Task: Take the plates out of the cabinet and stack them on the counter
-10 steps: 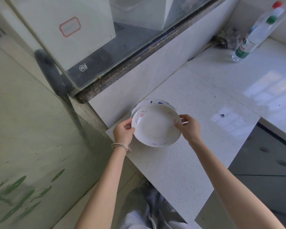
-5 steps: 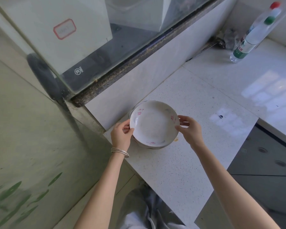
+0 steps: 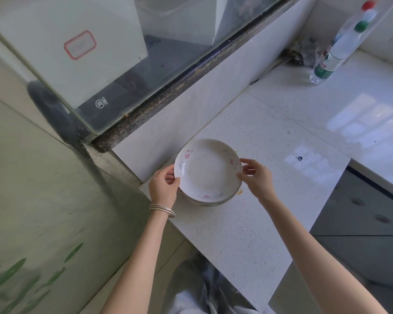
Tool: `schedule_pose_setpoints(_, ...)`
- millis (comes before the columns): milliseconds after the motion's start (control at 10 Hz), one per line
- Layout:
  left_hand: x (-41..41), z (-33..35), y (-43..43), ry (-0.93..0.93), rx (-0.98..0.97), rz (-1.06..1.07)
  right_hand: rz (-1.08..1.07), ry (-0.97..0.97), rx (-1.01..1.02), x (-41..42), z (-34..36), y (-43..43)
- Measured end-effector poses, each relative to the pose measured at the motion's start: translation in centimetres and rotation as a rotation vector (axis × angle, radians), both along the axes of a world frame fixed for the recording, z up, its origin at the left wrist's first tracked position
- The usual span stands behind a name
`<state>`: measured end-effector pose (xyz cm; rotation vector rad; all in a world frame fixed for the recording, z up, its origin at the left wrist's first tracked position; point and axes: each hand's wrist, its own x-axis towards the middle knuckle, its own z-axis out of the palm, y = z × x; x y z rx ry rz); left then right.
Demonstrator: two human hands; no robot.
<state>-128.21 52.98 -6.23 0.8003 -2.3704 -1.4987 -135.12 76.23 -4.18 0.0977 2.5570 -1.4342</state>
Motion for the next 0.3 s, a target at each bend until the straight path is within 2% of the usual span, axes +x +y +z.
schedule_pose_setpoints(200,0.0,0.6,-0.6,-0.034,0.019,-0.094,0.017,-0.018,0.026,0.0,0.4,0.0)
schedule_pose_setpoints(300,0.0,1.7,-1.1,-0.042,-0.061,-0.146,0.019,0.017,0.062,0.3,1.4,0.1)
